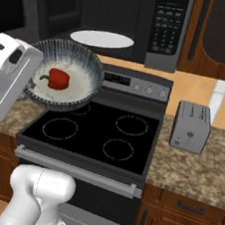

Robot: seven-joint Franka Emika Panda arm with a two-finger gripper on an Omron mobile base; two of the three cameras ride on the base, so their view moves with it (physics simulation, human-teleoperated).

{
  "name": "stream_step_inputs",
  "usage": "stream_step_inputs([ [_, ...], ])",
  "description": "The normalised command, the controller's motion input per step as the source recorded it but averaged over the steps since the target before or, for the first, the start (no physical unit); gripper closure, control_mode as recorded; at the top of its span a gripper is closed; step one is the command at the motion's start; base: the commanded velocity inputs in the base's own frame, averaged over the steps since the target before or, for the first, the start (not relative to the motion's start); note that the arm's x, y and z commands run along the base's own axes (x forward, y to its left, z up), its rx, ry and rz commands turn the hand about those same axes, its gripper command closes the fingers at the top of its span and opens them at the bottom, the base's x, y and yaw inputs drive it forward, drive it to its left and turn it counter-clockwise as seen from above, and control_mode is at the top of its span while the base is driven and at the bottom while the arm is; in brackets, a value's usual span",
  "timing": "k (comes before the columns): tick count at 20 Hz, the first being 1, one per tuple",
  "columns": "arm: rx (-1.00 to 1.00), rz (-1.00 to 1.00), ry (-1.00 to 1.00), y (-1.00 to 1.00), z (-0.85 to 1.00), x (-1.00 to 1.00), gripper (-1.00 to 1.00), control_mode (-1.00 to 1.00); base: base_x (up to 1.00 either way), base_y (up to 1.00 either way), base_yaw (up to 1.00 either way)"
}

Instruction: Pick the bell pepper from the sink and place it in the bowl. Then pick the bowl and place it in the microwave. Then close the microwave door and press the start button.

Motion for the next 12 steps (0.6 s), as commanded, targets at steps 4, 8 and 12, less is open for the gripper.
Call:
stream_step_inputs([
  [4, 0.01, 0.08, -0.20, 0.11, 0.86, 0.38, 1.00, -1.00, 0.00, 0.00, 0.00],
  [8, 0.00, 0.26, -0.10, 0.09, 0.56, 0.93, 1.00, -1.00, 0.00, 0.00, 0.00],
  [12, -0.17, 0.30, 0.00, 0.10, 0.11, 1.00, 1.00, -1.00, 0.00, 0.00, 0.00],
])
